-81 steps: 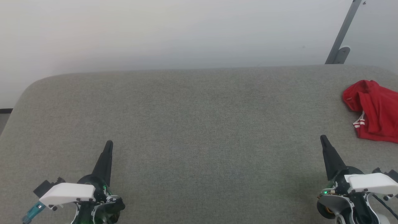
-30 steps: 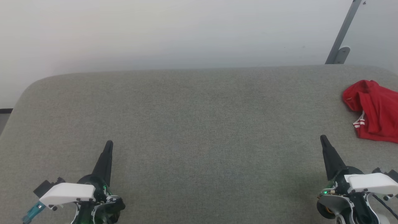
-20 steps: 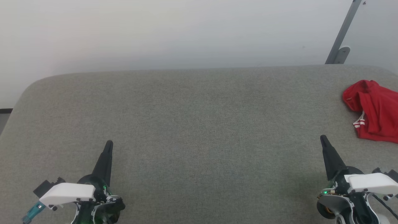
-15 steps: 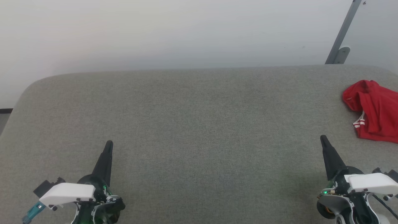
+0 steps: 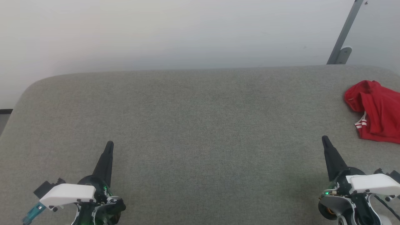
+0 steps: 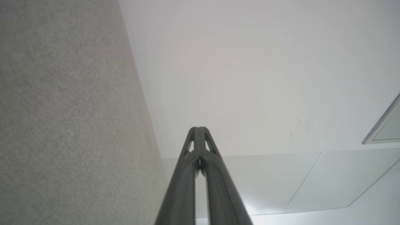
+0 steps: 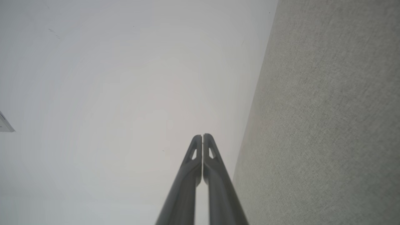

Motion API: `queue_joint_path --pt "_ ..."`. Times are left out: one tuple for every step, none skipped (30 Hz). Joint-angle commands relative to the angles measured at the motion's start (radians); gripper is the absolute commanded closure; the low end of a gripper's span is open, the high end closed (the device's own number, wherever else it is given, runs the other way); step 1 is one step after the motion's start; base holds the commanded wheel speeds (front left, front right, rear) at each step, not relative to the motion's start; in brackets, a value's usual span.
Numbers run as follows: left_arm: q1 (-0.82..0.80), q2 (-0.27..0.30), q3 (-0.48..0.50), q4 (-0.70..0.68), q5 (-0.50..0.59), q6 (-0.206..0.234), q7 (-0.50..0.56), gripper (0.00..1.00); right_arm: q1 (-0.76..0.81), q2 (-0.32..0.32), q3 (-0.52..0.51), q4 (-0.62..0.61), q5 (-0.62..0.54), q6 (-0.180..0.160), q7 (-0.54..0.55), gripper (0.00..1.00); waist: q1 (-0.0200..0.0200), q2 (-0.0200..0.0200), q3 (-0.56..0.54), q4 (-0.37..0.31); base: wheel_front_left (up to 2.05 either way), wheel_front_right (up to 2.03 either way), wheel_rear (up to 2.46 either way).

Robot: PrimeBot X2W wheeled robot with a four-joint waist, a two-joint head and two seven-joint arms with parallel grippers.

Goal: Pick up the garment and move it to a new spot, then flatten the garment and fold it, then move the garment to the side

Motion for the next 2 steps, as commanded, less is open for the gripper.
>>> queue_joint_path --pt "-0.011 -0.003 0.0 -0.001 -0.003 0.0 0.003 1.0 -0.005 0.004 0.0 0.004 0.004 0.0 0.001 1.0 0.0 0.0 0.0 0.0 0.0 0.0 0.0" --pt "-0.011 -0.003 0.0 -0.001 -0.003 0.0 0.003 1.0 -0.005 0.004 0.0 0.004 0.004 0.0 0.001 1.0 0.0 0.0 0.0 0.0 0.0 0.0 0.0"
